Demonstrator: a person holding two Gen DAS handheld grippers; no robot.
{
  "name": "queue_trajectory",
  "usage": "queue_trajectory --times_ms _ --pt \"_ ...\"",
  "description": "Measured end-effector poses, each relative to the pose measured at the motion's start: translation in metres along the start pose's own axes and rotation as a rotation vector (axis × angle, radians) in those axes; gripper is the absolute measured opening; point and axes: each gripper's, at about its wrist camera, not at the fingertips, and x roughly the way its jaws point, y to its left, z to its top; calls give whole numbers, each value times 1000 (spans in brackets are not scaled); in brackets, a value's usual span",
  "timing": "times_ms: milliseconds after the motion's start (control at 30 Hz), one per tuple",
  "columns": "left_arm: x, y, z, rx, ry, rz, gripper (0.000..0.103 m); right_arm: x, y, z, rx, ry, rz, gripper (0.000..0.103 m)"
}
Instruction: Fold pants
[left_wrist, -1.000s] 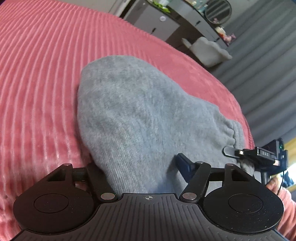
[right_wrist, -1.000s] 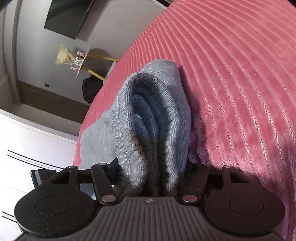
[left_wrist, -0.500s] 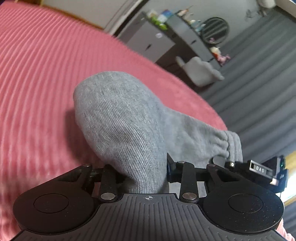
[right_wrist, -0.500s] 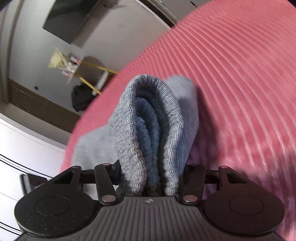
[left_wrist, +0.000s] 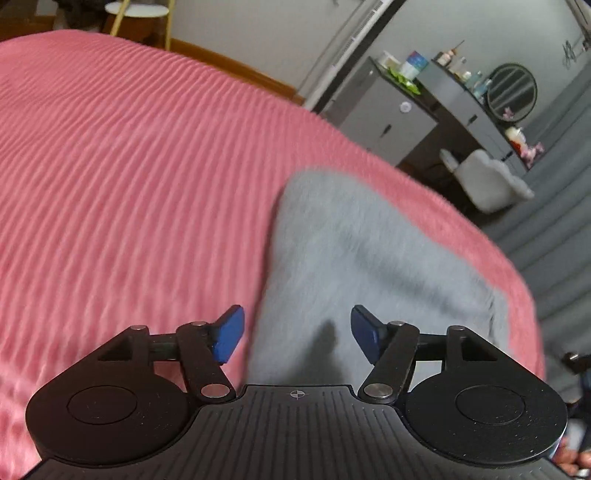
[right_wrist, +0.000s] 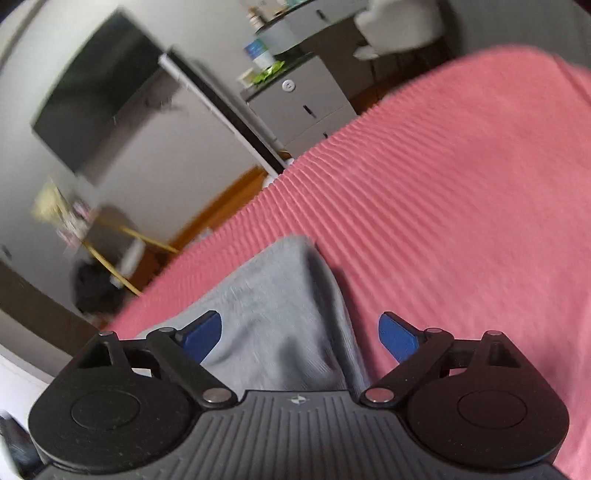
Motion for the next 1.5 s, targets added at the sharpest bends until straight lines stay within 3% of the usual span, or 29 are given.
queue_trajectory --times_ms 67,200,333,467,533,600,733,767,833,867,967,1033,1133,1167,1267,1367,1500 --pt "-6 5 -23 2 7 29 70 -10 -12 -22 64 2 65 88" --pt "-18 15 -57 -54 -3 7 71 -12 -27 -56 162 25 125 63" --pt "-25 19 -60 -60 15 -57 71 7 -36 -78 228 58 55 63" --pt "-28 29 -62 -130 -2 -149 71 23 -42 -80 343 39 110 64" --pt "-25 35 -61 -180 -3 -163 72 23 -39 -82 332 11 144 67" --pt "-15 33 -58 -213 24 -177 72 27 -33 -80 324 3 151 73" --pt "-9 41 -61 -275 35 -207 72 44 -30 -80 343 2 122 73" --pt "-9 41 -60 -287 28 -226 72 47 -30 -80 343 1 112 69" --pt "-5 37 -59 -290 19 -208 72 54 -31 -81 350 8 55 41" --pt "-3 35 -60 -287 15 -187 72 59 -33 -80 356 17 27 33" --pt "4 31 -61 -272 21 -145 71 64 -30 -76 336 17 -2 26" --pt "2 29 -62 -242 9 -136 71 56 -13 -73 215 -6 -22 18" --pt "0 27 -62 -220 2 -128 71 40 -8 -74 157 -72 126 16" --pt "-1 27 -62 -215 1 -132 70 38 -11 -74 136 -74 127 16" --pt "-5 28 -62 -200 15 -119 70 58 -21 -75 44 35 -62 20" --pt "-21 26 -61 -159 -2 -99 73 51 -29 -73 91 31 -12 28" --pt "-51 13 -55 -72 -121 -74 81 34 -30 -64 59 20 -41 39"
